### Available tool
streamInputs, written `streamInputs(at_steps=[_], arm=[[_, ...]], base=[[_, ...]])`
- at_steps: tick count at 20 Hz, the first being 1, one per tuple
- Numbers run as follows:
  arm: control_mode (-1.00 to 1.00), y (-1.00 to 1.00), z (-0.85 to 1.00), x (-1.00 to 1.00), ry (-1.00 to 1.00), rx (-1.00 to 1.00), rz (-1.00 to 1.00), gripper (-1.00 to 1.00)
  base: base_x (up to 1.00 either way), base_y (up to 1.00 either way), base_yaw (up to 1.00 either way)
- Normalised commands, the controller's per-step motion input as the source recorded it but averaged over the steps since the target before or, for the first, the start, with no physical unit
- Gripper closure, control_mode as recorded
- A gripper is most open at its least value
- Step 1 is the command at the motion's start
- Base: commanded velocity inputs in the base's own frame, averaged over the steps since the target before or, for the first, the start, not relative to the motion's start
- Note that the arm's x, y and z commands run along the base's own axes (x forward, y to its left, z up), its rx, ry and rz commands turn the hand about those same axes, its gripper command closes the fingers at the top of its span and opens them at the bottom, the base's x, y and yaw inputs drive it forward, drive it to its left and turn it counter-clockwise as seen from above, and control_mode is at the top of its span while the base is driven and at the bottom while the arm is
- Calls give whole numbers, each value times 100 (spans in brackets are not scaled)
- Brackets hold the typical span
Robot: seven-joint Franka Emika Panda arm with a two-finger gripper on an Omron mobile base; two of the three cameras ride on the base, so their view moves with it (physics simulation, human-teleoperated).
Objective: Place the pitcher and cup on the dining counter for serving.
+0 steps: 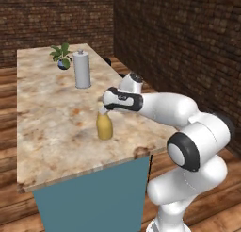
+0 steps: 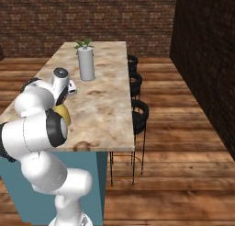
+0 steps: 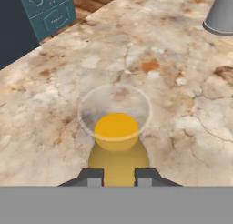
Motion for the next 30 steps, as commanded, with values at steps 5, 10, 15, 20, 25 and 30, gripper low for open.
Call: streamInputs(at_steps=[5, 10, 15, 20, 25, 30], arm=[[-100, 5, -59, 0, -2, 0, 0, 100], [-100, 0, -40, 0, -8, 0, 0, 100], [-100, 0, -3, -7, -2, 0, -1, 100], [-100, -1, 37, -68, -1, 0, -8, -100], [-100, -15, 69, -87, 7, 0, -21, -100], [-100, -7, 94, -65, 20, 0, -26, -100]], base=[[0, 0, 0], [0, 0, 0], [0, 0, 0], [0, 0, 0], [0, 0, 0], [0, 0, 0]])
